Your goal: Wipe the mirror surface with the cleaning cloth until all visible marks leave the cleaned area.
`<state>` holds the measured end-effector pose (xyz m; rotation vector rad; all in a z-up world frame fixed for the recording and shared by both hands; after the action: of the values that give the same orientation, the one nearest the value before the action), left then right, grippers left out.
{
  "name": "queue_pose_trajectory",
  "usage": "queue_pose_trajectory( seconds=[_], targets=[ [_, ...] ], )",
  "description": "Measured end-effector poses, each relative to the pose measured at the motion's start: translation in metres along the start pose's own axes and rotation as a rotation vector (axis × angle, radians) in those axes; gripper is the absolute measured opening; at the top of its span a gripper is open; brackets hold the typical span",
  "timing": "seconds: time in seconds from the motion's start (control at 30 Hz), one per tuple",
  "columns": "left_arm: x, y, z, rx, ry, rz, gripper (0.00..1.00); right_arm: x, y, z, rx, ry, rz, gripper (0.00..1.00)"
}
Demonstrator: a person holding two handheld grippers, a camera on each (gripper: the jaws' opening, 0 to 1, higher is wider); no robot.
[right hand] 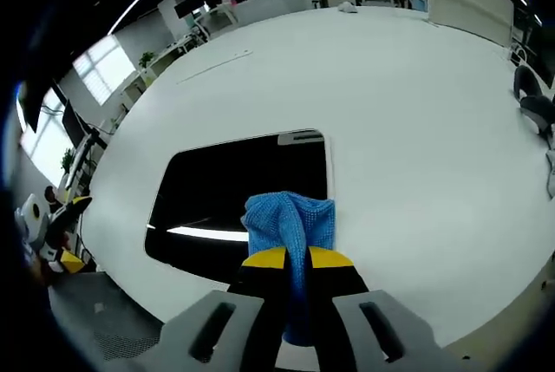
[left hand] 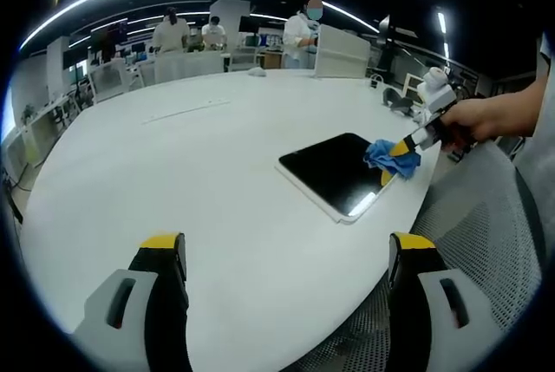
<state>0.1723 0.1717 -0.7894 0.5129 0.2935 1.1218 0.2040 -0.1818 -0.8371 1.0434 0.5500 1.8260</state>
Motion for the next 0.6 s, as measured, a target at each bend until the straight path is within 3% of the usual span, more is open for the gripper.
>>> queue_pose_trajectory(
  seconds=[0.6],
  targets=[
    [0.001,0.0,0.001,-0.004,0.007,0.004,0.97,0.013,-0.007,-0.001,-0.001,-0.006,-0.014,0.03]
  ],
)
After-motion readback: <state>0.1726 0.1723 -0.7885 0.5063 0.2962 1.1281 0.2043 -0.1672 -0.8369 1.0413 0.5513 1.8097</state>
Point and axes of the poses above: the point that each gripper's makers call its tool centre point, and the gripper's own axes: y roughly backward along the fingers, x roughly to its left, z roughly out of its top, the point moved 5 cm from there along y, roughly backward along the fingers, and after that the axes turned 15 degrees about z, right-handed, at the moved point
